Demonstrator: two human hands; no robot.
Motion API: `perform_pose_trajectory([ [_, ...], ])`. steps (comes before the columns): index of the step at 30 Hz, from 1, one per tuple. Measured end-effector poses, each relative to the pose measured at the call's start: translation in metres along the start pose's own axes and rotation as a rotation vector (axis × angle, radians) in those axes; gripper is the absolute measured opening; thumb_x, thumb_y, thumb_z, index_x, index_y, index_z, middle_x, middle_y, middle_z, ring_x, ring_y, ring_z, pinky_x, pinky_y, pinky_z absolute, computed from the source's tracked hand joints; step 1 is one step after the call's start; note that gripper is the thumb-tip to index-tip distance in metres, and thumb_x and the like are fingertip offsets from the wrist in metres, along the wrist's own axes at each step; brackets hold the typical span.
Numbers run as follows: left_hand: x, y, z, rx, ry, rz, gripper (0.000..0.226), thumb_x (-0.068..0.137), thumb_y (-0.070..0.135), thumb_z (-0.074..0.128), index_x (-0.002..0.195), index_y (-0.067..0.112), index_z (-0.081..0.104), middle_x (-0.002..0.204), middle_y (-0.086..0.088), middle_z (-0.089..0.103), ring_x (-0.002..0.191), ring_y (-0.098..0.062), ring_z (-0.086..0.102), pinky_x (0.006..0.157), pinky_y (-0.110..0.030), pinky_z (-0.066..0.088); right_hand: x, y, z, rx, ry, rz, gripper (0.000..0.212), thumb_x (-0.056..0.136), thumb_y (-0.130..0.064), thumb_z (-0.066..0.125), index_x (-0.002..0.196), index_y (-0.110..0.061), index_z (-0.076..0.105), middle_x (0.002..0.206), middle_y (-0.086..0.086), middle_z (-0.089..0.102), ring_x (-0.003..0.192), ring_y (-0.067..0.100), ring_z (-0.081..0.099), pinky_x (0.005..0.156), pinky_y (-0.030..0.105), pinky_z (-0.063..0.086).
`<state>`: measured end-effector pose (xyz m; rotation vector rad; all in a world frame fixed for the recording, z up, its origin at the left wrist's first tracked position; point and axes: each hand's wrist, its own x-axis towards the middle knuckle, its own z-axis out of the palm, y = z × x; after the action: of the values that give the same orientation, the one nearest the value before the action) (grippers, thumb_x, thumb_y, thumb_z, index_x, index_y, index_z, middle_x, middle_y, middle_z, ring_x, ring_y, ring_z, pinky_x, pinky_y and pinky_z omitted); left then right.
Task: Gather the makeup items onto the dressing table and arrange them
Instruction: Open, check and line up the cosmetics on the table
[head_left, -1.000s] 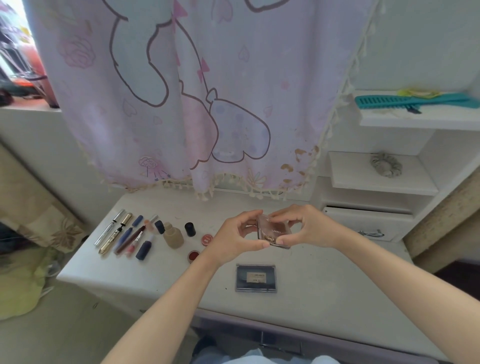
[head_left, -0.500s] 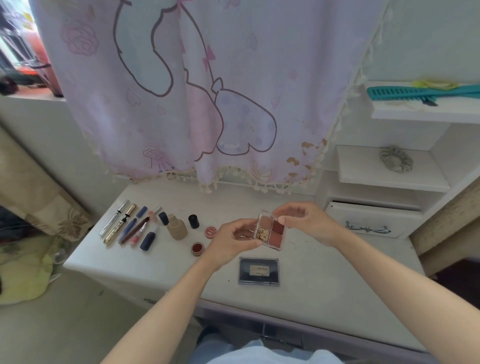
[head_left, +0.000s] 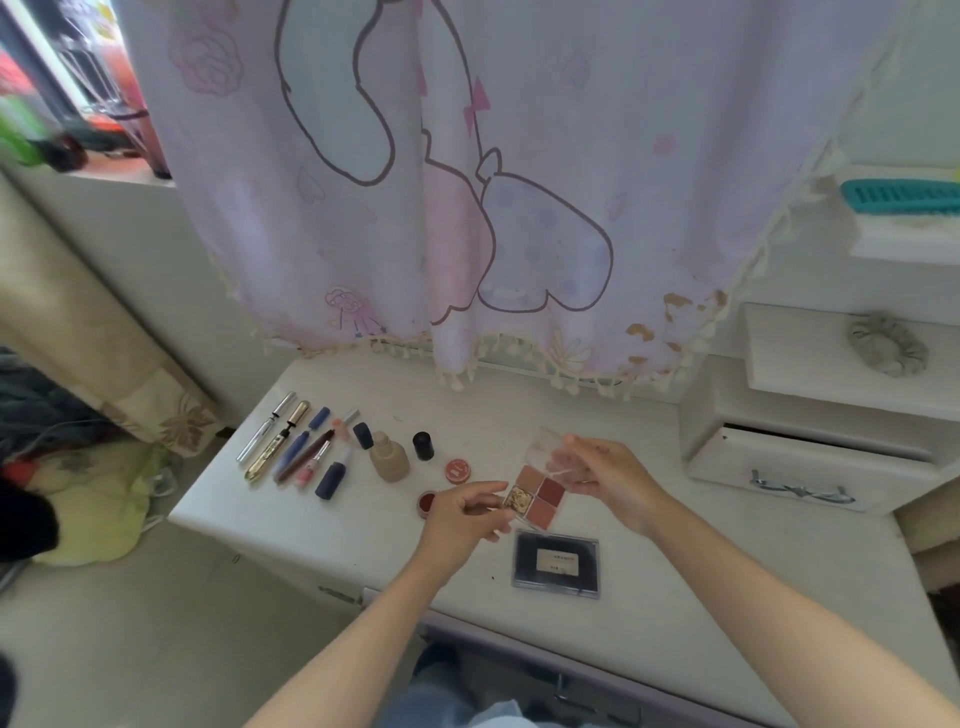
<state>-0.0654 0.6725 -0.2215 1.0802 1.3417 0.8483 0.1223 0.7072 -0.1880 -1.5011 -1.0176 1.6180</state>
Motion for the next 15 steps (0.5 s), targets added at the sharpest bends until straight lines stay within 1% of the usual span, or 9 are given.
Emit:
perform_pose_trajectory([
  [4,0.014,-0.009,0.0,0.055,0.057,-0.064,0.034,0.078,-0.007,0.064,0.111,-0.001,0.06,0.073,-0.001,0.064,0.043,0.0,0.058,0.043,-0.014,0.045,0.024,0.013,0.013,0.061,0.086,0.075,0.025,0.093,-0.031,0.048,0.082,-0.012,0.06,0.086,0.007,0.063,0.078,0.02,0.061,0.072,0.026,0.049],
  [8,0.035,-0.017,0.001,0.164,0.061,-0.094,0.034,0.078,-0.005,0.064,0.111,-0.002,0.06,0.068,0.0,0.057,0.041,0.003,0.053,0.042,-0.012,0.041,0.048,0.024,0.021,0.072,0.162,0.139,0.032,0.094,-0.033,0.045,0.076,-0.01,0.059,0.079,0.007,0.061,0.074,0.019,0.058,0.071,0.026,0.048],
  [10,0.046,-0.02,0.001,0.232,0.06,-0.102,0.031,0.078,-0.003,0.065,0.109,-0.001,0.062,0.066,0.001,0.054,0.049,0.0,0.052,0.049,-0.015,0.041,0.058,0.028,0.023,0.068,0.17,0.16,0.033,0.095,-0.033,0.044,0.076,-0.011,0.058,0.078,0.007,0.061,0.074,0.019,0.058,0.072,0.026,0.048],
  [12,0.055,-0.025,0.002,0.303,0.055,-0.107,0.027,0.077,0.0,0.065,0.104,0.003,0.064,0.068,0.003,0.053,0.064,-0.013,0.052,0.059,-0.021,0.04,0.068,0.031,0.025,0.052,0.178,0.177,0.033,0.095,-0.032,0.043,0.075,-0.01,0.058,0.078,0.007,0.06,0.074,0.019,0.058,0.072,0.025,0.048],
  [13,0.058,-0.027,0.004,0.35,0.05,-0.111,0.025,0.077,0.001,0.065,0.101,0.006,0.065,0.07,0.003,0.054,0.069,-0.016,0.052,0.062,-0.022,0.04,0.073,0.032,0.026,0.041,0.187,0.186,0.033,0.095,-0.032,0.043,0.074,-0.01,0.057,0.078,0.007,0.06,0.073,0.018,0.057,0.07,0.025,0.048],
  [15,0.063,-0.033,0.007,0.441,0.048,-0.121,0.021,0.075,0.003,0.063,0.095,0.01,0.065,0.075,0.0,0.059,0.075,-0.017,0.054,0.066,-0.025,0.04,0.083,0.035,0.031,0.015,0.2,0.204,0.033,0.095,-0.031,0.043,0.079,-0.007,0.058,0.081,0.007,0.059,0.07,0.013,0.056,0.065,0.021,0.046],
])
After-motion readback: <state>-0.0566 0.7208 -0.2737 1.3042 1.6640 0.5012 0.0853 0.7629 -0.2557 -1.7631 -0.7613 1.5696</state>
